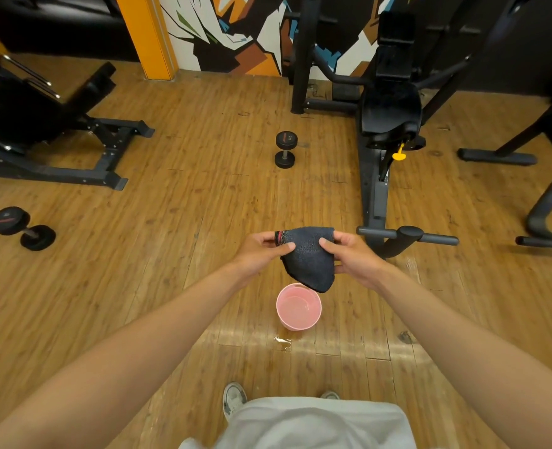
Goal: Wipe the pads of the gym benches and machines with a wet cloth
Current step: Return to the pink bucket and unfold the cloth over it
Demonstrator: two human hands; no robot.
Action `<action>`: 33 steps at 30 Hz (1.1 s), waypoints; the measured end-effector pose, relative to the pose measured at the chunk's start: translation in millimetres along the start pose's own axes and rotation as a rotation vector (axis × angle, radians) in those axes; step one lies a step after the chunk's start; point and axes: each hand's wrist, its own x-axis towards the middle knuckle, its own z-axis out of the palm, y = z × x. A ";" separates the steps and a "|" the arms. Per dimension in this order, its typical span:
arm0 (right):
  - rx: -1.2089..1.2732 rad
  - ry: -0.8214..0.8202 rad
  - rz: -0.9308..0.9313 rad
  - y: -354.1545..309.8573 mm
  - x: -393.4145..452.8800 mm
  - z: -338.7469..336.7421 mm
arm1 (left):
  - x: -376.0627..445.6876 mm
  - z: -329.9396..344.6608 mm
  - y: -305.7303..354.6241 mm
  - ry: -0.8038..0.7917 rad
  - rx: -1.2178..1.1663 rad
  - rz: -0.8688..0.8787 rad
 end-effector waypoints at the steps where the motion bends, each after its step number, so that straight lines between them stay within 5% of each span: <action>1: -0.024 0.009 -0.009 0.1 -0.6 -1.7 | -2.5 1.9 1.1 0.033 0.015 0.037; 6: 0.007 0.247 -0.048 0.3 -0.7 -7.5 | -2.9 7.3 -1.9 0.226 0.039 0.054; 13: -0.274 0.195 -0.195 2.1 -4.7 -12.7 | -8.2 4.3 4.7 0.027 0.308 0.267; 19: -0.591 0.283 -0.293 6.6 -2.6 -10.5 | -3.7 5.1 -2.8 0.278 0.613 0.499; 25: -0.341 0.149 -0.181 8.5 0.2 -23.3 | -1.0 -6.0 1.3 -0.123 0.347 0.329; 33: -0.114 0.144 -0.012 18.7 7.0 -4.8 | 2.7 2.8 -4.9 -0.099 0.040 0.117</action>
